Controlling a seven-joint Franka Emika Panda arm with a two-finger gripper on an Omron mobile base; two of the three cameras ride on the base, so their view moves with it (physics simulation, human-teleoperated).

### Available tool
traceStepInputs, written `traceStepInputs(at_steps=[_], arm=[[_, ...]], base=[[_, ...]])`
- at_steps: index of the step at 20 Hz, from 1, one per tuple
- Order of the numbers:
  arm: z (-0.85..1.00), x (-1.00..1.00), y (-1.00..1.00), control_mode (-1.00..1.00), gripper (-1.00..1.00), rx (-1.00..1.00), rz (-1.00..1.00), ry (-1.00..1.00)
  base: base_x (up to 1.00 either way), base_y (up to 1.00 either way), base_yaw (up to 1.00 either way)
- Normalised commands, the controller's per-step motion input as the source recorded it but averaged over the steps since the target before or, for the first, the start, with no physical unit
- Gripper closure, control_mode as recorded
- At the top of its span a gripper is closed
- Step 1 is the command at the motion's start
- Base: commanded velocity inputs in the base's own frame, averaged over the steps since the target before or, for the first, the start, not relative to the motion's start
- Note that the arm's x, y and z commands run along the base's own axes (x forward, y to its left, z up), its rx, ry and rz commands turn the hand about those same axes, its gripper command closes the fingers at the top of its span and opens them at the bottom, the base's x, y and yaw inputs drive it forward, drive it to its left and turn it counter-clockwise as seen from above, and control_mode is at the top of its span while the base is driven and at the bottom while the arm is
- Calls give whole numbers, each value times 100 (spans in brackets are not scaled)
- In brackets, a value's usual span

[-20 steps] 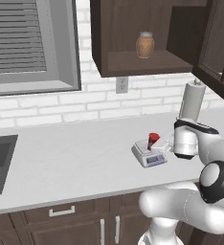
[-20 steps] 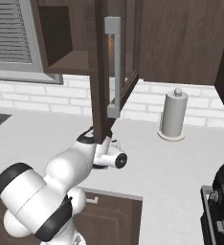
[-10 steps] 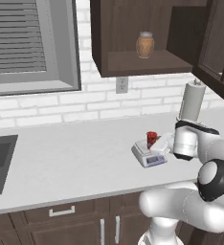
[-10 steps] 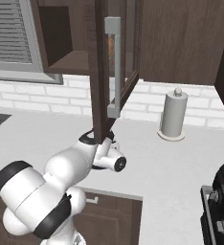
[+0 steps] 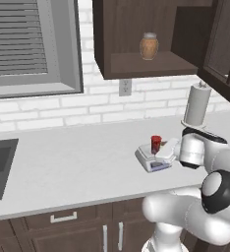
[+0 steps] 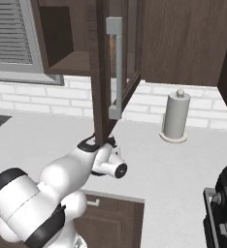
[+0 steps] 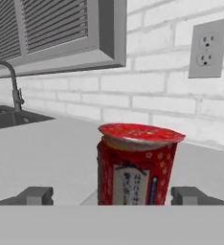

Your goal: Pick the yogurt and place it on the digital scale for weighing, and close the cabinet.

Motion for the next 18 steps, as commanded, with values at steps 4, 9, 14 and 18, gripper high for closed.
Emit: traceStepInputs(at_steps=[4,9,14,18], arm=[[22,-42,-32,-100,-100,0,-4,-15],[36,-76,-36,-100,-100,3,-1,-35],[53,-92,-36,-100,-100,4,0,-38],[57,-80,-43,-100,-100,3,-1,-38]], base=[[0,0,0],[0,0,0],[0,0,0],[0,0,0]])
